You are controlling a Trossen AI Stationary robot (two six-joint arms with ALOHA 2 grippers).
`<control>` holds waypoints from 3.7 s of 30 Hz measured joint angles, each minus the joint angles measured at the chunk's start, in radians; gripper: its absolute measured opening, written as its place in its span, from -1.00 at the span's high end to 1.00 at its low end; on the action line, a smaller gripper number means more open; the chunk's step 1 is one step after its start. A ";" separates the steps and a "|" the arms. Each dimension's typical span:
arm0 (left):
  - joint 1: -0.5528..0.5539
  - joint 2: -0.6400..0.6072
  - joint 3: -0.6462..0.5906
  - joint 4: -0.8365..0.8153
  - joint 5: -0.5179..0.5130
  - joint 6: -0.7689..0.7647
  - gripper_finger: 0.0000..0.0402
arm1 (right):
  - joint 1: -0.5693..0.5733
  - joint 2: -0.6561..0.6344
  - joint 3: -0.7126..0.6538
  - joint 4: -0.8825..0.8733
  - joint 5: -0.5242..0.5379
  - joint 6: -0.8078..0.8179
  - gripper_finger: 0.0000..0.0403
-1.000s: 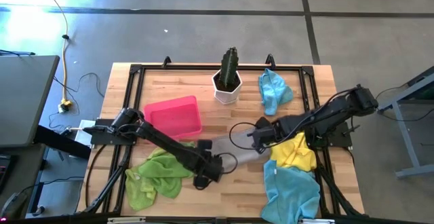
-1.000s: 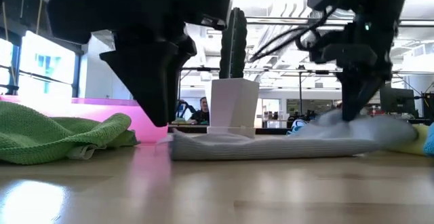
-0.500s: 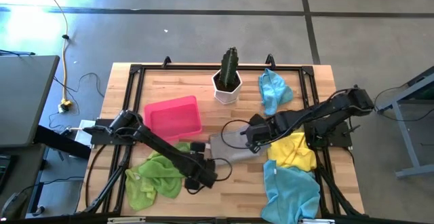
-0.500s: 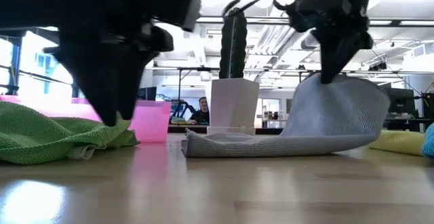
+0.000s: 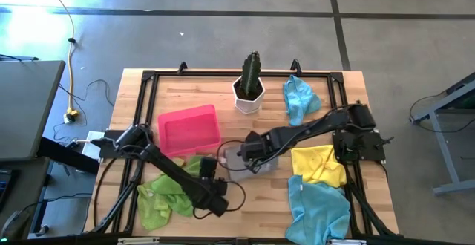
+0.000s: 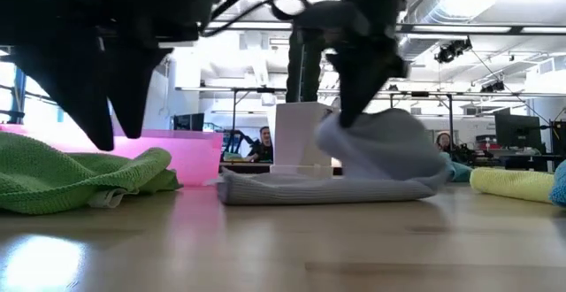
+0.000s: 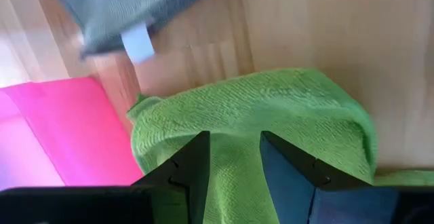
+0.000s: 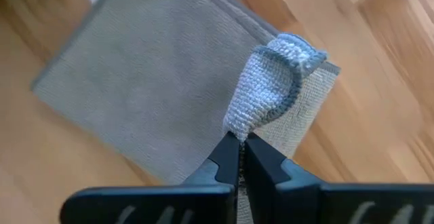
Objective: Fold microfiber towels
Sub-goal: Fold the gray microfiber cloth, then put the folded gray microfiber cloth into the transparent pink bin
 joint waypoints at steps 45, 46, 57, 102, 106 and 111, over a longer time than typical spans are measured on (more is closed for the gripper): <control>-0.112 0.000 0.000 -0.237 -0.074 -0.151 0.39 | -0.011 0.192 0.220 0.230 -0.056 -0.273 0.37; -0.112 0.000 0.000 -0.238 -0.074 -0.151 0.39 | -0.011 0.186 0.220 0.197 -0.056 -0.282 0.36; -0.107 0.000 0.000 -0.232 -0.074 -0.151 0.39 | -0.001 0.174 0.147 -0.023 0.110 -0.237 0.40; 0.082 -0.050 -0.026 -0.057 -0.153 -0.050 0.39 | -0.022 0.109 0.109 0.073 0.016 -0.835 0.40; 0.081 -0.121 -0.083 -0.014 -0.150 -0.037 0.39 | -0.039 0.121 0.107 0.094 -0.039 -0.889 0.40; 0.051 -0.273 -0.220 0.122 -0.122 -0.075 0.39 | -0.044 0.124 0.010 0.235 -0.107 -0.928 0.40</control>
